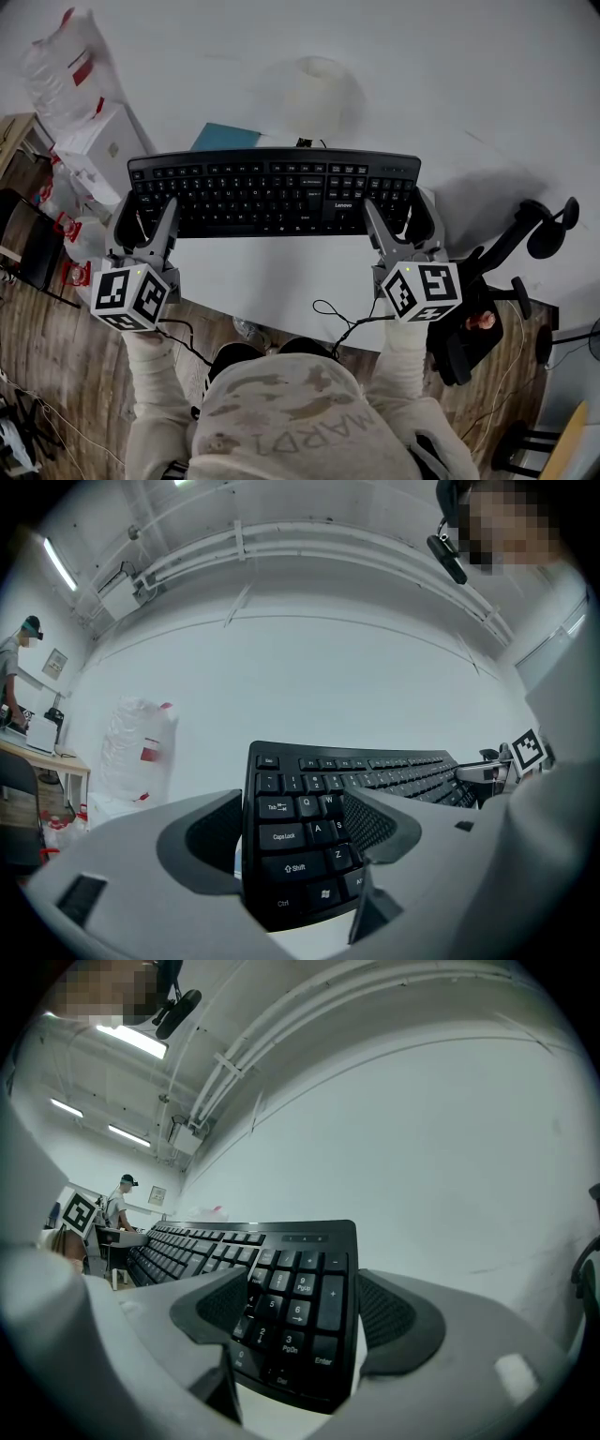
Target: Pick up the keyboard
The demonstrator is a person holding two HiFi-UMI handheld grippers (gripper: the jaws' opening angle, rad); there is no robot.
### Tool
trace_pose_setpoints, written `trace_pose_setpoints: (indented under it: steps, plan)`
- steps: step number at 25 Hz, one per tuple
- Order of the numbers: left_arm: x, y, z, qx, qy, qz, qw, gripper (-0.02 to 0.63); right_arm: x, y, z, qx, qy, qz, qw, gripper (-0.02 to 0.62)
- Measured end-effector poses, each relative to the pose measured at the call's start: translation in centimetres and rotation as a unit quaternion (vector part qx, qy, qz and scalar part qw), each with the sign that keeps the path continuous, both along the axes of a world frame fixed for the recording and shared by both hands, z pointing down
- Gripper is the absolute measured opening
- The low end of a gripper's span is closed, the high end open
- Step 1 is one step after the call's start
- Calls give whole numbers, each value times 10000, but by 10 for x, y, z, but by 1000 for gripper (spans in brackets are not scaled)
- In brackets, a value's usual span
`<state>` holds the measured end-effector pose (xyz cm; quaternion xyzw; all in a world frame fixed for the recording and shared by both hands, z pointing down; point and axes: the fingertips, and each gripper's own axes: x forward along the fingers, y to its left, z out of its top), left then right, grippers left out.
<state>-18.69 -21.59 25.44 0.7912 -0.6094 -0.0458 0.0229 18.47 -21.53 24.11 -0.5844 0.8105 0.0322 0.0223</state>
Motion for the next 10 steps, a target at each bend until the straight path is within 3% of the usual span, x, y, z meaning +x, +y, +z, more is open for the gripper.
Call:
trace_pose_setpoints:
  steps: [10]
  plan:
    - [1, 0, 0, -8, -13, -21, 10000, 339, 1, -1, 1, 17, -8, -8, 10000, 371]
